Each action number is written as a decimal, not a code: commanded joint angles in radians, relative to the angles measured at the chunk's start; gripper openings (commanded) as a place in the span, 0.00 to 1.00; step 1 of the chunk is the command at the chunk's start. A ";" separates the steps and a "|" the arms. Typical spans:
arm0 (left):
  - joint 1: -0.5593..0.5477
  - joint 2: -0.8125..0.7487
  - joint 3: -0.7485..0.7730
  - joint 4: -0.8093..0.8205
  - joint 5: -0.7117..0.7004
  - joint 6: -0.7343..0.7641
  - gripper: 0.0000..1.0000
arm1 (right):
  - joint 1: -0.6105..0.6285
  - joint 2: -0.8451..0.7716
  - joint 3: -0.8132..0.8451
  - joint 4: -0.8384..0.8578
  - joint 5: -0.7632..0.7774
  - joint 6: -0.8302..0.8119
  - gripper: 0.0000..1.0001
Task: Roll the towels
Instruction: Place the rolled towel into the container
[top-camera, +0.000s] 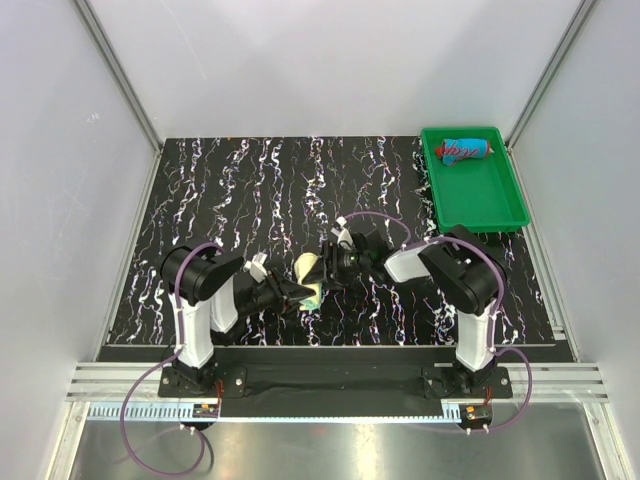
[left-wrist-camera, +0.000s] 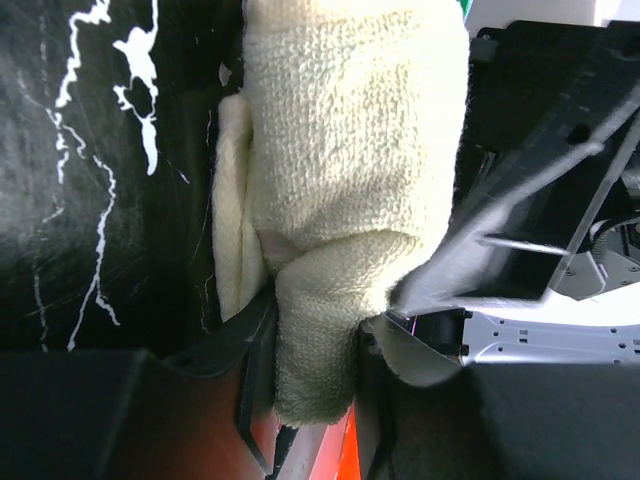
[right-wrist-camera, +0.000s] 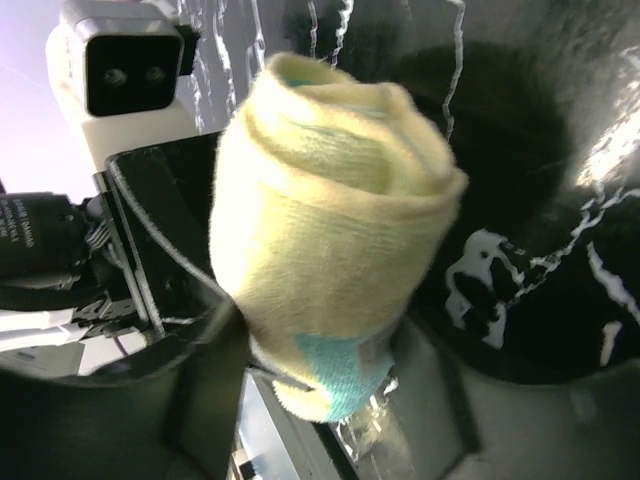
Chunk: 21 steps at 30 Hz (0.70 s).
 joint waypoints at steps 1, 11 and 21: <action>-0.006 0.075 -0.071 0.139 -0.006 0.068 0.01 | 0.041 0.061 0.011 0.043 0.056 0.004 0.59; -0.006 0.012 -0.068 0.134 0.051 0.088 0.37 | 0.045 0.054 0.002 0.109 0.092 0.036 0.04; -0.007 -0.207 -0.080 -0.050 0.125 0.151 0.64 | -0.036 -0.073 0.149 -0.210 0.162 -0.074 0.00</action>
